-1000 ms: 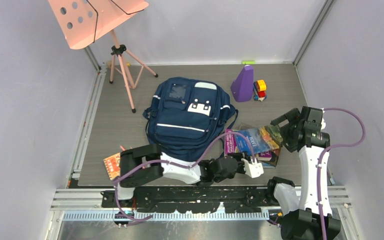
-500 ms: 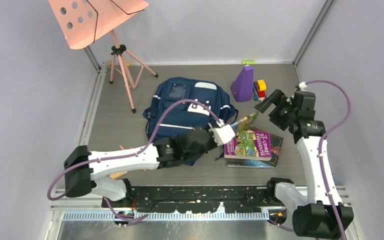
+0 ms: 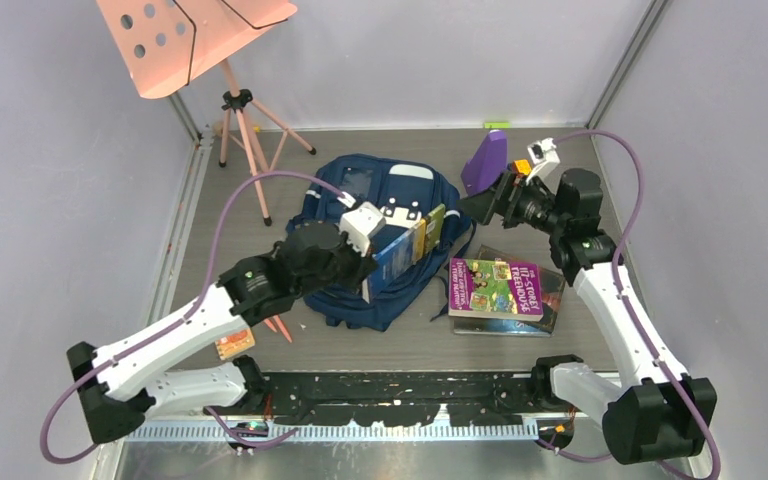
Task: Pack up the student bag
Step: Pick up the book from the center of the board.
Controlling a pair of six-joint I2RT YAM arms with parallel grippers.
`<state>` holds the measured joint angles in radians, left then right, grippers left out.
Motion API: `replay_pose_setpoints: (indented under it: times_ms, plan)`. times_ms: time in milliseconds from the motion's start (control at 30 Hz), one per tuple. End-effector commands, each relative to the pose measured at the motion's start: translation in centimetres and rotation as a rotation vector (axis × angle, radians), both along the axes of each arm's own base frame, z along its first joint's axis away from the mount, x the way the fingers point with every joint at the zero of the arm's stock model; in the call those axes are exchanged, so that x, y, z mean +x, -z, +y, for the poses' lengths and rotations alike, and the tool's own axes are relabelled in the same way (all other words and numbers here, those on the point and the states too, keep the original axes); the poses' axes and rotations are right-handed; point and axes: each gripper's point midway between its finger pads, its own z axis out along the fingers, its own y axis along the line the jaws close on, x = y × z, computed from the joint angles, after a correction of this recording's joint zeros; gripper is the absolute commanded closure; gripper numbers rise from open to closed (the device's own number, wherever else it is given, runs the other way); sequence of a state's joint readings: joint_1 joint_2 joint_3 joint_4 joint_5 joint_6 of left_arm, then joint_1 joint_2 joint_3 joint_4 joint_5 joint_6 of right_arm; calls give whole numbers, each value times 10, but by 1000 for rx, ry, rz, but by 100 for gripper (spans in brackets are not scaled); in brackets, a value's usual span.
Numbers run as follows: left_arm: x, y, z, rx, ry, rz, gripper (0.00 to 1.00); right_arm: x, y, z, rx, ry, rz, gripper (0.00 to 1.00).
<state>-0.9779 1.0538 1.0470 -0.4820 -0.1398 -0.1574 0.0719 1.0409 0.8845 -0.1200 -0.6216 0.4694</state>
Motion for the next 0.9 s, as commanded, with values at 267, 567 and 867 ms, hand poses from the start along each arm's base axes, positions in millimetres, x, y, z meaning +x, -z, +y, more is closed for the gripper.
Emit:
replay_pose_setpoints:
  times_ms: [267,567,867]
  plan:
    - [-48,-99,14,-299,167,-22,100,-35,-16,59,-27,-403,-332,1]
    - [-70,-121,15,-346,265,-28,100,-75,-33,88,5,-626,-384,1]
    - [-65,-128,15,-373,240,-52,100,-115,-65,93,61,-740,-414,25]
